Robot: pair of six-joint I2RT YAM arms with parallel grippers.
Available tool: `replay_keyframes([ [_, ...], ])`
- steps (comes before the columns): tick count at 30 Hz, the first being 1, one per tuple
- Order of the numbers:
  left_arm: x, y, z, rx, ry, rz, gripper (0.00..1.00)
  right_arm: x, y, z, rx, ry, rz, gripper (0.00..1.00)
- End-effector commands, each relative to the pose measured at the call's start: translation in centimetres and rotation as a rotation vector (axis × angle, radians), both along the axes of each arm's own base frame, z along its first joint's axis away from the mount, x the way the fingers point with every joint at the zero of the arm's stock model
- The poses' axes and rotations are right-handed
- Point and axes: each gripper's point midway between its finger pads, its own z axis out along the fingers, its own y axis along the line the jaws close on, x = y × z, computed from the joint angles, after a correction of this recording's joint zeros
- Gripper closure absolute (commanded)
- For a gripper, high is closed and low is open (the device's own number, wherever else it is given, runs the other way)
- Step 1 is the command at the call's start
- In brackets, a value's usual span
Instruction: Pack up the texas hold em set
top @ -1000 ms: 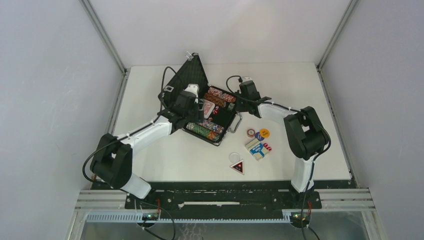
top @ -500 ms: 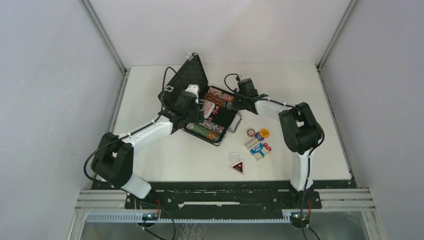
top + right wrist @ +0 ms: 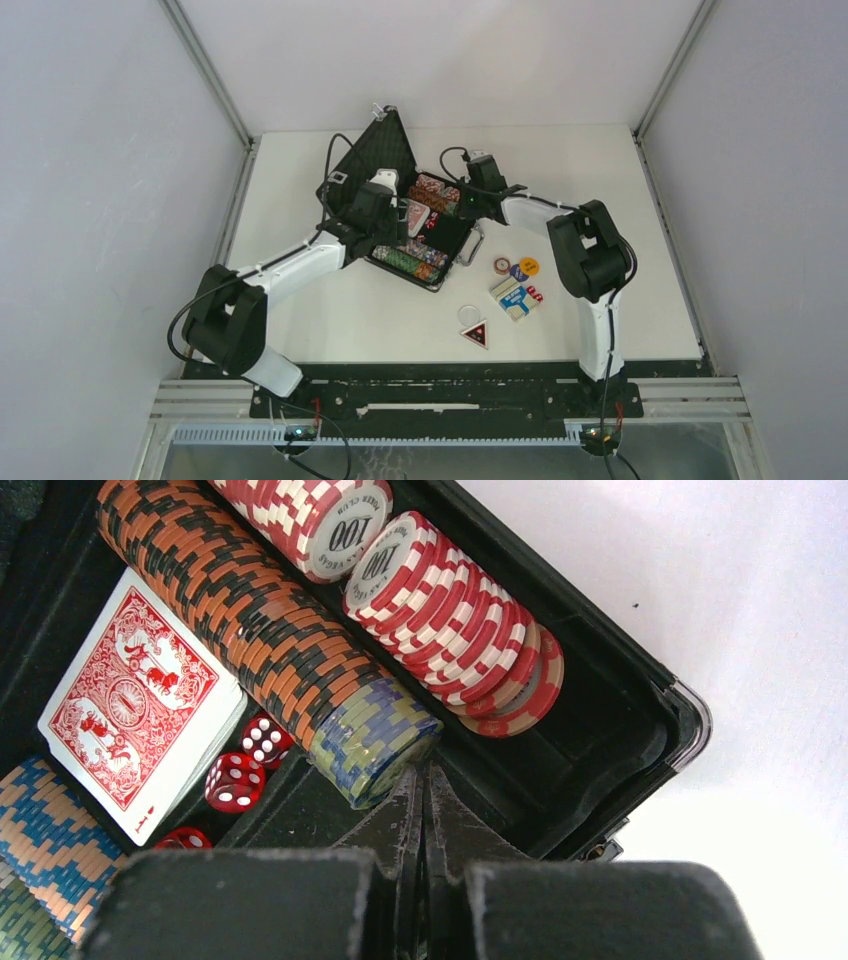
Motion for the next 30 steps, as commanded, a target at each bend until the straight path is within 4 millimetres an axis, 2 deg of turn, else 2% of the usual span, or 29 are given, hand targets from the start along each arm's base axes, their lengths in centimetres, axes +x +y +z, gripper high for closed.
replay_keyframes([
  [1, 0.5, 0.0, 0.1, -0.005, -0.019, 0.011, 0.32, 1.0, 2.5, 2.5, 0.051, -0.065, 0.054, 0.98],
  [8, 0.4, -0.1, 0.3, -0.012, -0.022, 0.005, 0.32, -0.2, 1.6, 4.0, 0.038, -0.080, 0.053, 0.96],
  [14, 0.3, -0.8, 0.0, -0.039, -0.011, -0.014, 0.32, -1.6, 0.5, 7.1, 0.051, -0.134, 0.045, 0.92],
  [19, 0.2, -0.6, 0.0, -0.037, -0.015, -0.009, 0.32, -2.7, -1.2, 8.9, 0.047, -0.169, 0.012, 0.86],
  [22, 0.1, -0.7, 0.1, -0.047, -0.015, -0.010, 0.32, -4.1, -2.8, 9.1, 0.012, -0.168, -0.003, 0.79],
  [23, 0.1, -0.8, 0.2, -0.053, -0.017, -0.011, 0.32, -4.8, -3.5, 8.9, -0.007, -0.162, -0.007, 0.74],
  [25, -0.1, -1.2, 0.3, -0.062, -0.022, -0.021, 0.32, -6.4, -5.1, 8.3, -0.046, -0.141, -0.040, 0.37],
  [26, -0.1, -1.3, 0.3, -0.064, -0.023, -0.023, 0.32, -7.2, -5.9, 7.9, -0.058, -0.127, -0.061, 0.26],
  [28, -0.2, -1.7, 0.3, -0.066, -0.021, -0.030, 0.31, -8.9, -7.5, 6.9, -0.081, -0.092, -0.104, 0.12],
  [30, -0.4, -2.3, 0.3, -0.070, -0.022, -0.040, 0.31, -10.4, -8.4, 5.9, -0.089, -0.062, -0.121, 0.08],
])
